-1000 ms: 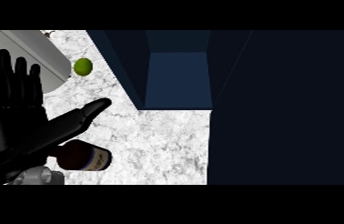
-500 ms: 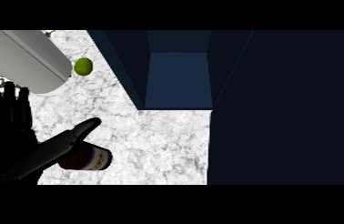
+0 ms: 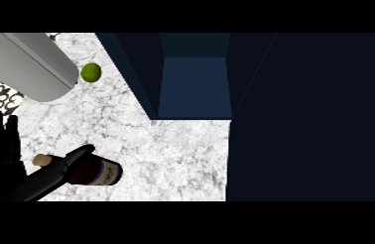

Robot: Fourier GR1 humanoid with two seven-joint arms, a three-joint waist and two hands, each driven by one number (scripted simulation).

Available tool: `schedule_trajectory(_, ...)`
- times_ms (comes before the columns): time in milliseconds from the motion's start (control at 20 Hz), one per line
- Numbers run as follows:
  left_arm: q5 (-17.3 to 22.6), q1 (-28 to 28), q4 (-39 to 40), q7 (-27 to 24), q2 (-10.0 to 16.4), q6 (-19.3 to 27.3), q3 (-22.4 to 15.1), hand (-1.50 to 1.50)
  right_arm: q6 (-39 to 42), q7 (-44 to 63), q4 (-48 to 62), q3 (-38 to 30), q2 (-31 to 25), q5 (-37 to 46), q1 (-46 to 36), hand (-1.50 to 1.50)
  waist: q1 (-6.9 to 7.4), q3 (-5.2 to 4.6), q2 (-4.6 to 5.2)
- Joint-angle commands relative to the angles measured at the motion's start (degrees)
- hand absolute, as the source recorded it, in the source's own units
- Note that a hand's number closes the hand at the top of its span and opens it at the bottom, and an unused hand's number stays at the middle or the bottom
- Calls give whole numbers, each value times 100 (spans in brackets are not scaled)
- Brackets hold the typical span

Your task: Pick up the wine, place it into the cabinet and close the cabinet

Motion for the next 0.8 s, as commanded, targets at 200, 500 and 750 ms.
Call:
schedule_trajectory(200,778,1109,390,-1180,-109,-108,-163,-150,178,32,-87,-207,-16,-346,112,-150,8,-2,-2)
schedule_trajectory(500,1369,1206,722,-1638,-111,-493,444,-150,-127,404,-376,86,98,-17,-65,-150,6,-3,0)
schedule_trajectory(750,1587,1435,1120,-2160,-110,-622,459,-150,-132,321,-138,44,127,51,-263,-150,15,-2,1)
